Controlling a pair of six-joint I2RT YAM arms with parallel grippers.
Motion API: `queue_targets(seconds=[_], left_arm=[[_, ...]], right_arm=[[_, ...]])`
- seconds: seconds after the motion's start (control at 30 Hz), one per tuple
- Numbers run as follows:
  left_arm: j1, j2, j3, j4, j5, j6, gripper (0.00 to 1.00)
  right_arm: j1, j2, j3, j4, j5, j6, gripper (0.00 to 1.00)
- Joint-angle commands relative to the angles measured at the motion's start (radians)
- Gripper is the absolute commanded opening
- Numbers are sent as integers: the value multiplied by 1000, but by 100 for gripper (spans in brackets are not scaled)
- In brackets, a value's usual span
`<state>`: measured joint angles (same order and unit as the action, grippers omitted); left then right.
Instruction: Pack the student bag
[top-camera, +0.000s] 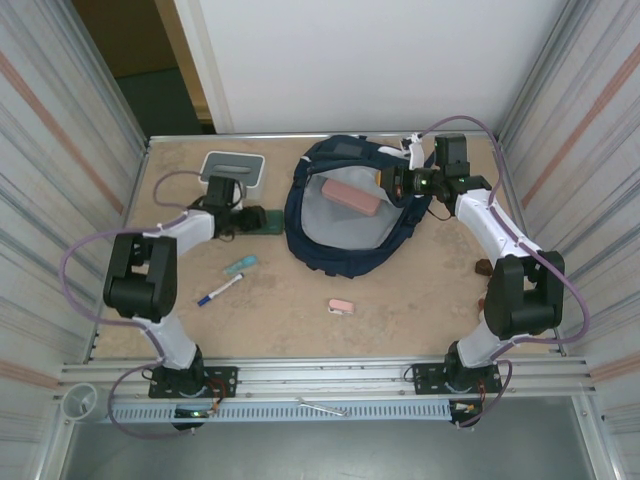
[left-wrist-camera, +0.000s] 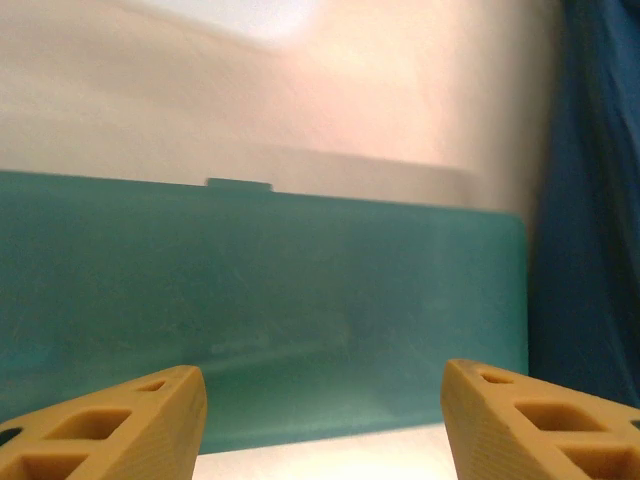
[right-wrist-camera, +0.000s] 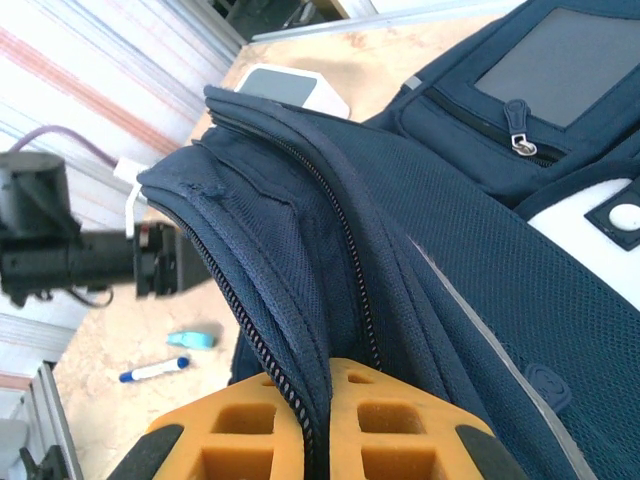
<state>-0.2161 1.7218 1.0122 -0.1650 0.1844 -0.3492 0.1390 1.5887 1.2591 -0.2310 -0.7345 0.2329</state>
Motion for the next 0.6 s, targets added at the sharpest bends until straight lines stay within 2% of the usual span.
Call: queue_targets(seconds=[0.0, 0.1, 0.17, 0.23, 0.3, 0.4, 0.57], left_arm=[[-54, -118, -44, -95, 36, -19, 65], [-55, -206, -21, -134, -51, 87, 70], [-55, -234, -3, -151, -140, 233, 74], [-55, -245, 16, -170, -179, 411, 77], [-56, -242, 3, -144, -136, 649, 79], [-50, -205, -17, -87, -83, 925, 84], [-39, -39, 120, -259, 49, 1222, 85]], right_arm=[[-16, -23, -12, -16, -21, 37, 0], [-16, -24, -13, -14, -23, 37, 0], [-16, -27, -18, -14, -23, 37, 0], [-17, -25, -22, -12, -21, 36, 0], [-17, -20, -23, -10, -22, 37, 0], [-18, -15, -20, -9, -26, 37, 0], [-18, -10, -23, -5, -36, 39, 0]])
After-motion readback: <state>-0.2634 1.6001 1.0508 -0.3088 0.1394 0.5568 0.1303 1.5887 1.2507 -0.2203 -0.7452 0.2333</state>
